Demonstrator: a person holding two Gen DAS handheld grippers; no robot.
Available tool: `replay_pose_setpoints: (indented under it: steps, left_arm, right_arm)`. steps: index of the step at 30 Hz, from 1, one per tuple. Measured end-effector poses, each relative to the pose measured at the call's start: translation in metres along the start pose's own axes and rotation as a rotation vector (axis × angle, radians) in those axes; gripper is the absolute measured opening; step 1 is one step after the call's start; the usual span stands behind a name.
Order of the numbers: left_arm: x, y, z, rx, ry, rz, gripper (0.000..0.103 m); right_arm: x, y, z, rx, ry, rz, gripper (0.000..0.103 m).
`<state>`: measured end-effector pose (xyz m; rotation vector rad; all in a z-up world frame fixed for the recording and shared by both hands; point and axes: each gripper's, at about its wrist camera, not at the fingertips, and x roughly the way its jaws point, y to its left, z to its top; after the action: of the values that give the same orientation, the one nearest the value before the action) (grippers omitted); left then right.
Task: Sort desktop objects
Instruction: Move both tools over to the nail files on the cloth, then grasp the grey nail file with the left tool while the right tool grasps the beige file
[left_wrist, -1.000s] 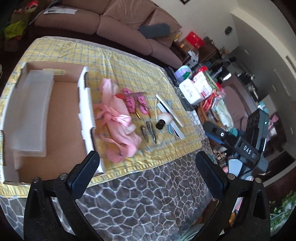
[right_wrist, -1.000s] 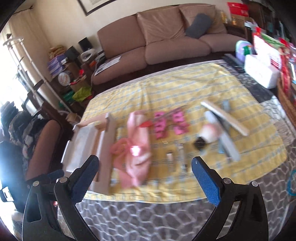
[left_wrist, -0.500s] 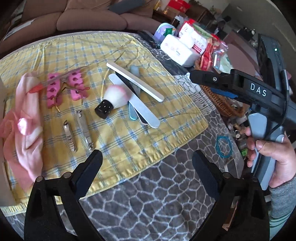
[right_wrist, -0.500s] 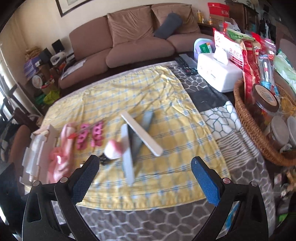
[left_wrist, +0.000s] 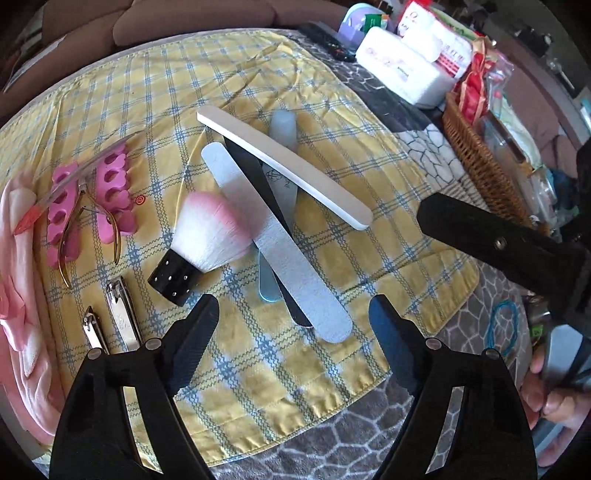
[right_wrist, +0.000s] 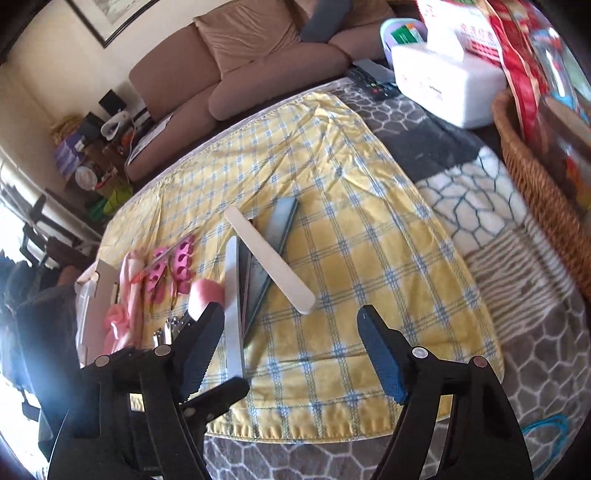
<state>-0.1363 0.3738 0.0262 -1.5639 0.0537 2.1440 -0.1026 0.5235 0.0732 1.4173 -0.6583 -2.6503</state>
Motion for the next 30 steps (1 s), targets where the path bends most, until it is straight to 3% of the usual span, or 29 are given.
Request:
replay_pose_setpoints:
  steps: [6, 12, 17, 25, 30]
  left_arm:
    - [0.017, -0.010, 0.012, 0.046, 0.042, 0.078, 0.066]
    - [0.019, -0.001, 0.011, 0.041, 0.059, 0.064, 0.028]
    - [0.005, 0.012, 0.003, 0.033, 0.049, 0.024, 0.023]
    - [-0.017, 0.032, -0.016, 0.010, 0.026, -0.040, 0.020]
    - [-0.024, 0.035, -0.026, -0.002, 0.024, -0.078, 0.020]
  right_arm:
    - [-0.005, -0.015, -0.008, 0.045, -0.013, 0.000, 0.077]
    - [-0.010, -0.028, -0.013, 0.071, -0.015, 0.004, 0.077]
    - [-0.009, -0.026, -0.015, 0.088, -0.011, 0.056, 0.077]
    - [0.025, -0.008, -0.024, 0.233, 0.074, 0.326, 0.077]
    - [0.065, 0.001, -0.032, 0.316, 0.158, 0.418, 0.071]
